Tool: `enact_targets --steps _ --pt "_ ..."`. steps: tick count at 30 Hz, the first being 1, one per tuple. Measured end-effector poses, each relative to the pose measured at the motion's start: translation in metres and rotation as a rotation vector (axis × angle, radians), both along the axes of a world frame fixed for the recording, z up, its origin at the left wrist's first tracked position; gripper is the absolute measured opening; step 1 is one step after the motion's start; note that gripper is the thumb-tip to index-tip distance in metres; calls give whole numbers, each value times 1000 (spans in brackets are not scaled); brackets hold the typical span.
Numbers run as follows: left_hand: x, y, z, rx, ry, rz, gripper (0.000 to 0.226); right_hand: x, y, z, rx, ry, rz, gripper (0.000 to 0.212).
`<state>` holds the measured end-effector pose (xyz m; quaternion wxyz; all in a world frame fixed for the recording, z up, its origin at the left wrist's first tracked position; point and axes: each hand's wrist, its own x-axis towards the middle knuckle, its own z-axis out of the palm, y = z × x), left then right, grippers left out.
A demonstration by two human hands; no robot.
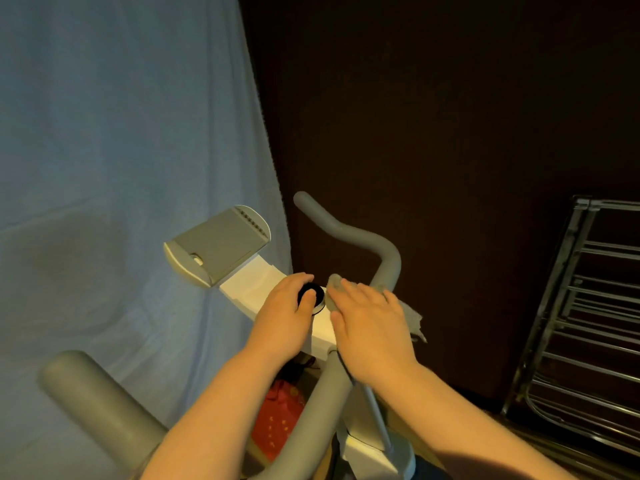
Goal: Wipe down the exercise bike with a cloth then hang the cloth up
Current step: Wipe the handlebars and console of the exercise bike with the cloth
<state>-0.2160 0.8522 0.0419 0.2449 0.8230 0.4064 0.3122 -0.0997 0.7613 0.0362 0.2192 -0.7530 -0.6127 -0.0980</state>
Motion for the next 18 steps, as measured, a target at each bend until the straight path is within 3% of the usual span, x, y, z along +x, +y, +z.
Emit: enact_targets --steps 4,6,11,15,18 --pt "2 -1 0 16 -33 2 34 -8 -26 -8 31 -99 64 46" --pt "6 -1 2 35 -37 0 33 0 -19 6 -33 15 54 46" --pt "8 -6 0 4 -81 8 33 -12 -18 -8 53 7 -51 48" --pt "8 -7 4 -86 -198 80 35 -9 -26 -19 160 -3 -86 38" --pt "8 -6 9 -150 -298 161 38 -13 8 7 94 104 -145 31"
